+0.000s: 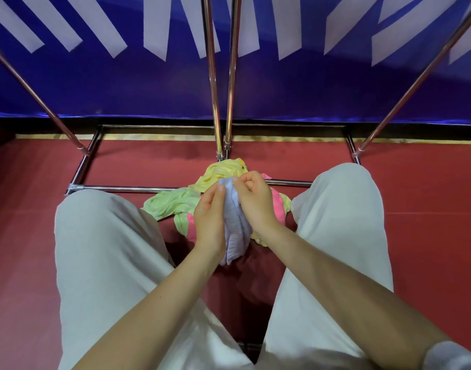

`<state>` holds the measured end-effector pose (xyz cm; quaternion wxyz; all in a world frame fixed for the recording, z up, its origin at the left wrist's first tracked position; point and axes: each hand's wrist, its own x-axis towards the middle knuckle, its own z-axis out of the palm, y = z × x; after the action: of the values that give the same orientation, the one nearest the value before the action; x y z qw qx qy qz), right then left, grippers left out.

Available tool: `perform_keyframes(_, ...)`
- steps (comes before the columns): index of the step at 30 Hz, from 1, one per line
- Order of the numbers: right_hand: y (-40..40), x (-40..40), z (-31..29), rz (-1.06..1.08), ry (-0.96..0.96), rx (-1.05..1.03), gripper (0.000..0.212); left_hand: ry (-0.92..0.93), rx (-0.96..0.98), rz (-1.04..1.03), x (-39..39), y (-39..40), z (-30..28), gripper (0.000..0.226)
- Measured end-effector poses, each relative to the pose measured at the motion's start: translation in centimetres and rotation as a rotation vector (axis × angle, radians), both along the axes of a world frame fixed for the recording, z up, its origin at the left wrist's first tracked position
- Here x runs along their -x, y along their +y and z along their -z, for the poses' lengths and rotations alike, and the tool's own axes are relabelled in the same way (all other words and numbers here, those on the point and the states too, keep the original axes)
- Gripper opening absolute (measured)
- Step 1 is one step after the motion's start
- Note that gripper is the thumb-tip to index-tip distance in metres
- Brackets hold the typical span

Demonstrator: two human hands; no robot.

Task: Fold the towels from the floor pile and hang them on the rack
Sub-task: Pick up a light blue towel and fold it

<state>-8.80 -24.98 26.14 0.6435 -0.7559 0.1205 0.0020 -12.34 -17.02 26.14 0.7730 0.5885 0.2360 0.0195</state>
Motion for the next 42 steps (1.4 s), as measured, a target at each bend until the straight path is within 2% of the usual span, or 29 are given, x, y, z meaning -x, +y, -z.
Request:
perform_keyframes(4, 0.0, 0.3, 0.2, -0.053, 0.021, -0.046, 0.016, -0.020, -0.012, 0.003, 0.0, 0.2, 0.2, 0.020)
perform_keyframes(10, -0.4, 0.5, 0.4, -0.078, 0.069, -0.237, 0.014, -0.009, -0.028, -0.001, 0.0, 0.5, 0.5, 0.021)
perform_keyframes(14, -0.8, 0.9, 0.4, -0.124, 0.060, -0.241, 0.016, -0.014, -0.009, -0.009, 0.0, 0.7, 0.7, 0.020)
perform_keyframes(19, -1.9, 1.4, 0.9, -0.394, -0.031, 0.042, 0.017, -0.095, -0.127, -0.002, -0.7, 2.0, -0.6, 0.014)
perform_keyframes(22, -2.8, 1.7, 2.1, -0.568, -0.010, 0.279, 0.019, -0.165, -0.185, -0.021, -1.5, 3.8, -1.0, 0.013)
perform_keyframes(24, -3.5, 2.1, 2.9, -0.612, 0.023, 0.330, 0.017, -0.188, -0.156, -0.068, -2.1, 5.6, -0.8, 0.012)
perform_keyframes(27, -5.0, 2.6, 4.0, -0.641, 0.048, 0.368, 0.040, -0.178, -0.085, -0.206, -2.8, 8.7, -0.6, 0.015)
perform_keyframes(29, -6.0, 2.7, 4.4, -0.695, 0.068, 0.427, 0.030, -0.158, -0.033, -0.297, -3.0, 10.8, -0.5, 0.017)
perform_keyframes(31, -6.7, 2.8, 4.8, -0.755, 0.085, 0.548, 0.035, -0.136, -0.036, -0.357, -3.0, 12.4, -0.3, 0.014)
perform_keyframes(33, -7.0, 2.8, 5.2, -0.776, 0.099, 0.685, 0.040, -0.119, -0.112, -0.362, -2.9, 13.1, 0.0, 0.010)
perform_keyframes(37, -7.6, 2.4, 5.5, -0.713, 0.027, 0.912, 0.024, -0.100, -0.193, -0.345, -2.5, 13.1, 0.2, 0.009)
perform_keyframes(42, -7.7, 0.5, 5.4, -0.520, 0.063, 0.909, 0.065, -0.123, -0.216, -0.353, -2.6, 13.2, 0.2, 0.010)
